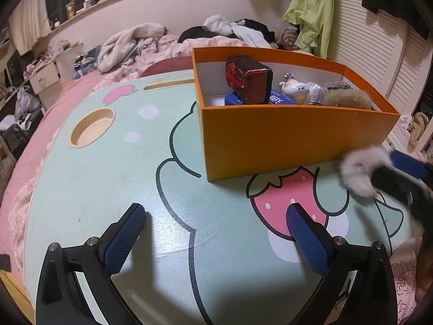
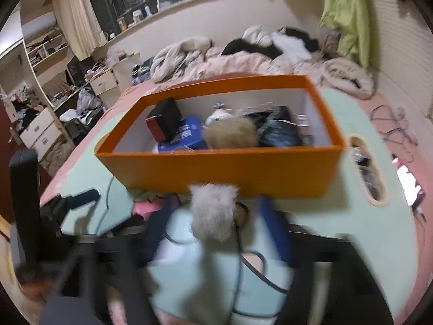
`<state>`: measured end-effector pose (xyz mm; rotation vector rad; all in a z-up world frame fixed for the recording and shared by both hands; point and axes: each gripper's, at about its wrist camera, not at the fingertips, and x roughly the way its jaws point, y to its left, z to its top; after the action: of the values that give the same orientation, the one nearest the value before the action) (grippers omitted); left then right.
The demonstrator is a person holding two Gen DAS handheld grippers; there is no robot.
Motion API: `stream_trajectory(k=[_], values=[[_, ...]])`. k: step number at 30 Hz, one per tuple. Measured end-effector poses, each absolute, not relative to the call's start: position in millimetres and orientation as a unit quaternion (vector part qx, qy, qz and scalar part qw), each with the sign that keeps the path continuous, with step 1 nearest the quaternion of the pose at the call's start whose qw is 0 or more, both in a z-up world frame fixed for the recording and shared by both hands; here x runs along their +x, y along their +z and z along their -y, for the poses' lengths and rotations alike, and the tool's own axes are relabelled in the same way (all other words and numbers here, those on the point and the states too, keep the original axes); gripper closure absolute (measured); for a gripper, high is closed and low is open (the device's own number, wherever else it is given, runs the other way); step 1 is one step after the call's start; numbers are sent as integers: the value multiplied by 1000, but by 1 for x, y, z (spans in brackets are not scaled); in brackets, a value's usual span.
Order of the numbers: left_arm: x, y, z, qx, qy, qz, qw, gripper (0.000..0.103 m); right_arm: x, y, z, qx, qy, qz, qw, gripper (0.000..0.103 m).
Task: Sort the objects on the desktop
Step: 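Reach into the orange box and grasp the red-black case with the left tool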
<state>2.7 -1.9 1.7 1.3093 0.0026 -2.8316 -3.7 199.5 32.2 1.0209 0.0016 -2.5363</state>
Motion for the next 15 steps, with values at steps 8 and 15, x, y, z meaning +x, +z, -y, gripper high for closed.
stream_trajectory(k=[8,15], values=[[5,5,4,414,-910,-3,14,10,-2,-2,-201,367,-913,-68,164,4],[24,30,19,382,-922,-59,-24,67,6,-7,-203,363,-914,-70,166,2]])
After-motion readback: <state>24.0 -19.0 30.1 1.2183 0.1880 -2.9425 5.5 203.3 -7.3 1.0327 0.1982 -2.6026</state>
